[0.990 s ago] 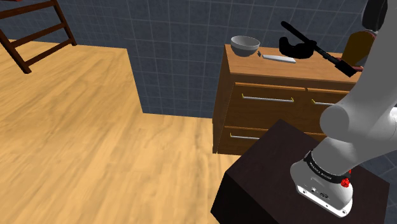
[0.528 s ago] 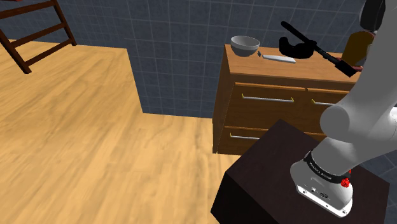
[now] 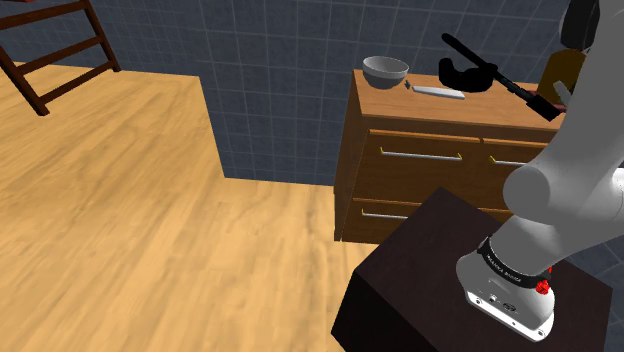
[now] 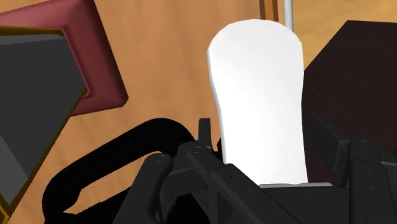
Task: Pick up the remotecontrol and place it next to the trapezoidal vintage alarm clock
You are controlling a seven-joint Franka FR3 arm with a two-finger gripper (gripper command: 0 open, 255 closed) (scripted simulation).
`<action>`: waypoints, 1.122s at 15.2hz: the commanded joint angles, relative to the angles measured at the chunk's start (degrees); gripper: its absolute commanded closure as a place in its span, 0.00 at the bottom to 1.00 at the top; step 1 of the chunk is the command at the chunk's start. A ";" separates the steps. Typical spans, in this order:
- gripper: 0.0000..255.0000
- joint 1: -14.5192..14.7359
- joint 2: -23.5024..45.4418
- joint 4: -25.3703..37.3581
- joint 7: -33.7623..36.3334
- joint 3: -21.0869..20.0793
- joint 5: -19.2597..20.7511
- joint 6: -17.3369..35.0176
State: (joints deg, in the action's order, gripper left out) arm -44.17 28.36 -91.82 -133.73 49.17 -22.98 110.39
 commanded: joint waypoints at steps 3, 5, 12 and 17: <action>1.00 -0.40 1.31 -1.67 -0.62 -0.57 -0.93 2.35; 1.00 -0.52 1.87 -2.48 -0.96 -0.91 -1.46 3.56; 1.00 -0.57 2.18 -2.86 -1.14 -1.06 -1.75 4.14; 0.00 -0.71 2.33 -2.63 -1.19 -1.11 -1.84 4.04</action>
State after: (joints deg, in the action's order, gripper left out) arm -44.89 30.64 -94.43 -134.92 48.09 -24.81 114.43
